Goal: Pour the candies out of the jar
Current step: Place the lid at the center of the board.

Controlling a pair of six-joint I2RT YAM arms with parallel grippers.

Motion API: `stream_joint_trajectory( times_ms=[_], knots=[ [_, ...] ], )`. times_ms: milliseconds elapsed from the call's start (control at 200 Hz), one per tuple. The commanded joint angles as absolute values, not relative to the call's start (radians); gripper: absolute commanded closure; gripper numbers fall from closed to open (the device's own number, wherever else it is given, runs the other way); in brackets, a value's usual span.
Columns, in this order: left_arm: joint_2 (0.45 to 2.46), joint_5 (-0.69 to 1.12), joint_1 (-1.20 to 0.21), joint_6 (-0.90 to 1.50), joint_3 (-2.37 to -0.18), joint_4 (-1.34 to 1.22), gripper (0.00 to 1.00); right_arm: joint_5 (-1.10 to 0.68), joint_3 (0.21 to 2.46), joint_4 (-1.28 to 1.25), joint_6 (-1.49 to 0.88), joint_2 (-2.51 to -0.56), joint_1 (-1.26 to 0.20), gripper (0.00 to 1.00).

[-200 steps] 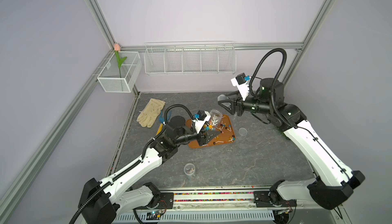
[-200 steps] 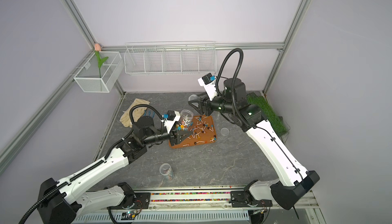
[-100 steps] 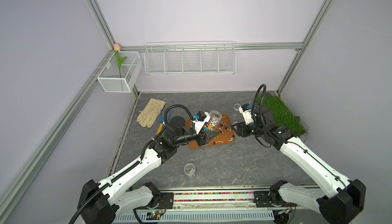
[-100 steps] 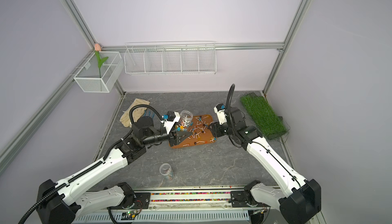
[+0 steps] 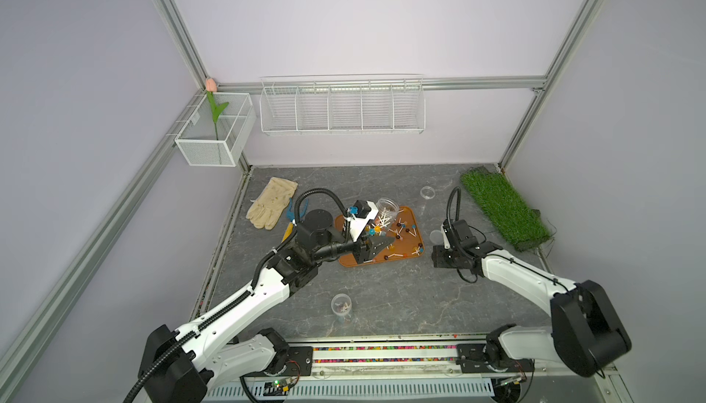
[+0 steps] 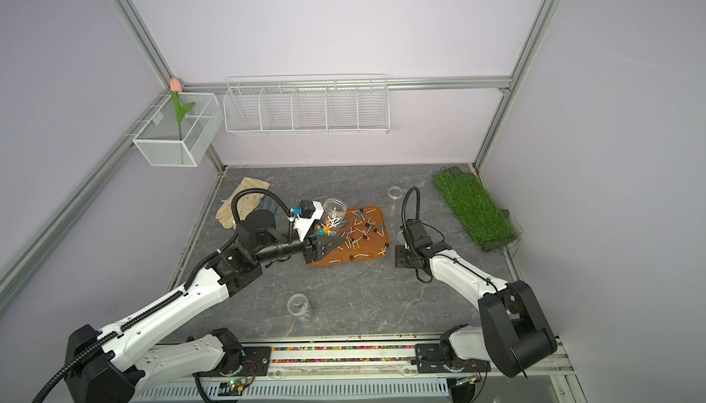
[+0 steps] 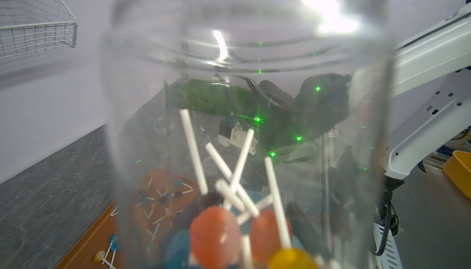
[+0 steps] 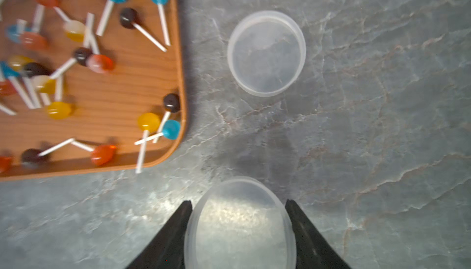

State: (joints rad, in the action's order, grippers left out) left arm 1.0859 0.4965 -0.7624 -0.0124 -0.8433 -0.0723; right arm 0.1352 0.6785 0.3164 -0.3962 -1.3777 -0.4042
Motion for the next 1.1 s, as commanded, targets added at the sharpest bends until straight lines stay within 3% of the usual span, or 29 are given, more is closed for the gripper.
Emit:
stream_joint_trajectory(
  times_ms=[0, 485, 775, 1095],
  knots=[
    [1.058, 0.486, -0.764, -0.031, -0.862, -0.071, 0.61, 0.18, 0.661, 0.24, -0.45, -1.436, -0.386, 0.42],
    [1.048, 0.462, -0.763, -0.036, -0.855, -0.062, 0.61, 0.206, 0.628, 0.211, -0.467, -1.467, -0.337, 0.4],
    [1.049, 0.458, -0.763, -0.037, -0.847, -0.064, 0.61, 0.191, 0.645, 0.229, -0.462, -1.455, -0.336, 0.24],
    [1.057, 0.386, -0.764, -0.021, -0.827, -0.057, 0.61, 0.191, 0.718, 0.307, -0.426, -1.312, -0.336, 0.08]
  ],
)
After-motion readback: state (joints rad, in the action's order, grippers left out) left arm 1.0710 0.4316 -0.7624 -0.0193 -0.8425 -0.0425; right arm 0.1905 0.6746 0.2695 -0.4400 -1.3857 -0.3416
